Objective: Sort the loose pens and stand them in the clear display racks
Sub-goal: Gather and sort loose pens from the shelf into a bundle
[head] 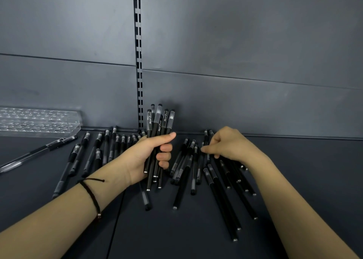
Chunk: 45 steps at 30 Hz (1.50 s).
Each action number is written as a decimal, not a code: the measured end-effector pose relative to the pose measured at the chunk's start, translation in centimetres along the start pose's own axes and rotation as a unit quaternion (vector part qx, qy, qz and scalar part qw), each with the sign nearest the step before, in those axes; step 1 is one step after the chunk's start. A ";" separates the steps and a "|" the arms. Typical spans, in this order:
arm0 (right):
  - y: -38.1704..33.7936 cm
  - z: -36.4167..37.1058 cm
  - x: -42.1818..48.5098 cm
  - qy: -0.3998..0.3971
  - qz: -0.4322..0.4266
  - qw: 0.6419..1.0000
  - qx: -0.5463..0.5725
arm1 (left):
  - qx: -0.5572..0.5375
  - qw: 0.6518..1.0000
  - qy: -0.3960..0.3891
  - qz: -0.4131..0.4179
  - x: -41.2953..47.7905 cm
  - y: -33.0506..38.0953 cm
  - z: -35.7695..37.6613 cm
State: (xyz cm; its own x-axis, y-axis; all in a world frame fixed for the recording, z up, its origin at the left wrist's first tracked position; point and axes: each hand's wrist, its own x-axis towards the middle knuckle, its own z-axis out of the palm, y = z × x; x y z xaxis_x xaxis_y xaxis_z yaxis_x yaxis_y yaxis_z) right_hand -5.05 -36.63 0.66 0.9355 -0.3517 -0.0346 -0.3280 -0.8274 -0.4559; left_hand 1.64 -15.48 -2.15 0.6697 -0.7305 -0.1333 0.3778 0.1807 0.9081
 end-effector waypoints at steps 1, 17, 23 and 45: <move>-0.3 0.3 -0.1 -0.013 -0.001 1.000 -0.011 | 0.000 1.000 -0.001 0.000 0.0 0.0 0.0; -3.7 2.6 -2.0 -0.068 -0.027 0.995 -0.061 | 0.000 1.000 0.006 0.005 -0.1 -0.1 0.1; -4.1 3.1 -1.8 -0.048 -0.009 0.997 -0.065 | -0.023 0.999 0.022 0.005 -0.3 0.0 0.4; -3.4 0.8 -1.6 -0.068 -0.067 0.889 0.447 | -0.025 0.998 -0.044 -0.035 -1.1 0.0 1.6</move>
State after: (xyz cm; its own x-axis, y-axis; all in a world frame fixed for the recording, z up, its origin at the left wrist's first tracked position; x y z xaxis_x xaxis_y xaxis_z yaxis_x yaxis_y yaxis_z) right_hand -5.32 -32.87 1.56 0.9855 -0.1698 -0.0055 -0.0326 -0.1569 -0.9871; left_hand -0.16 -15.73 -1.40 0.5826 -0.7970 -0.1591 0.4547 0.1574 0.8766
